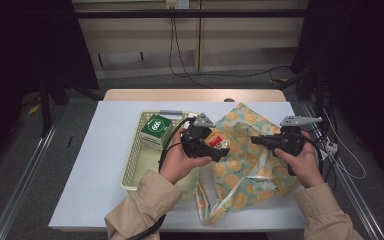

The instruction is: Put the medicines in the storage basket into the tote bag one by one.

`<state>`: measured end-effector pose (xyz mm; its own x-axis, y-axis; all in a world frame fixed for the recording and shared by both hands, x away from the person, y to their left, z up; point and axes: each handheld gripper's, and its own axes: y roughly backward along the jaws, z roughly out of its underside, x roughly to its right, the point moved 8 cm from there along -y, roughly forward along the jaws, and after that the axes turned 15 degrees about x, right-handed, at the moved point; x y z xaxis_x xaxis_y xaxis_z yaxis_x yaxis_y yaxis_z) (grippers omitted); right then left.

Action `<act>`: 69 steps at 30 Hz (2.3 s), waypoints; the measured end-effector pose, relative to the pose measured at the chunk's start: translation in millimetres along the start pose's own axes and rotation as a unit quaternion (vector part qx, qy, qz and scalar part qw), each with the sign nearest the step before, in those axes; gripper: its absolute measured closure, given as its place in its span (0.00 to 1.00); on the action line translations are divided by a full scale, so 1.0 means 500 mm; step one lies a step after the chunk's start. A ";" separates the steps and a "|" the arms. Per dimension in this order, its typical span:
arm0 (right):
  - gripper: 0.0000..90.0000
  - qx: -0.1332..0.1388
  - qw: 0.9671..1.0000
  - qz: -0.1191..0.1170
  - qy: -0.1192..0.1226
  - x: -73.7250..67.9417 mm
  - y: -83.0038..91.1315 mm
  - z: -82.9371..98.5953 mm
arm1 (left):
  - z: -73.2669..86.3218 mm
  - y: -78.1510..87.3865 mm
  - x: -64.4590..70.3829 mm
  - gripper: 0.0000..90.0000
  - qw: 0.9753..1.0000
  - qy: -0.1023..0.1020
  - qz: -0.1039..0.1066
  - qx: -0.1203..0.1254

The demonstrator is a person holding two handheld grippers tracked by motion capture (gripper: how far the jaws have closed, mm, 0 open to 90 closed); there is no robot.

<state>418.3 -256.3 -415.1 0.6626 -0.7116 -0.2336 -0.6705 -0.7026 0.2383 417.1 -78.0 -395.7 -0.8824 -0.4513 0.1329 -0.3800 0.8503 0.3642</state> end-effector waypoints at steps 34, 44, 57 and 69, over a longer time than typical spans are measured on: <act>1.00 0.003 1.000 -0.003 0.000 -0.004 -0.003 -0.002 | 0.014 -0.078 0.017 0.23 1.000 0.002 0.014 -0.006; 1.00 0.010 1.000 -0.001 -0.003 0.002 0.001 -0.005 | 0.020 -0.107 0.021 0.23 1.000 -0.001 0.017 -0.017; 1.00 0.022 1.000 -0.004 -0.008 -0.003 0.003 -0.016 | 0.026 -0.136 0.000 0.23 0.999 0.006 0.005 -0.038; 1.00 0.022 1.000 0.002 -0.011 0.010 0.004 -0.010 | 0.007 -0.186 -0.033 0.17 0.999 0.010 -0.013 -0.042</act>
<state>421.9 -261.4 -411.1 0.6532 -0.7135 -0.2534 -0.6871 -0.6992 0.1975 466.2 -148.8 -435.0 -0.8659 -0.4799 0.1409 -0.3781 0.8125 0.4438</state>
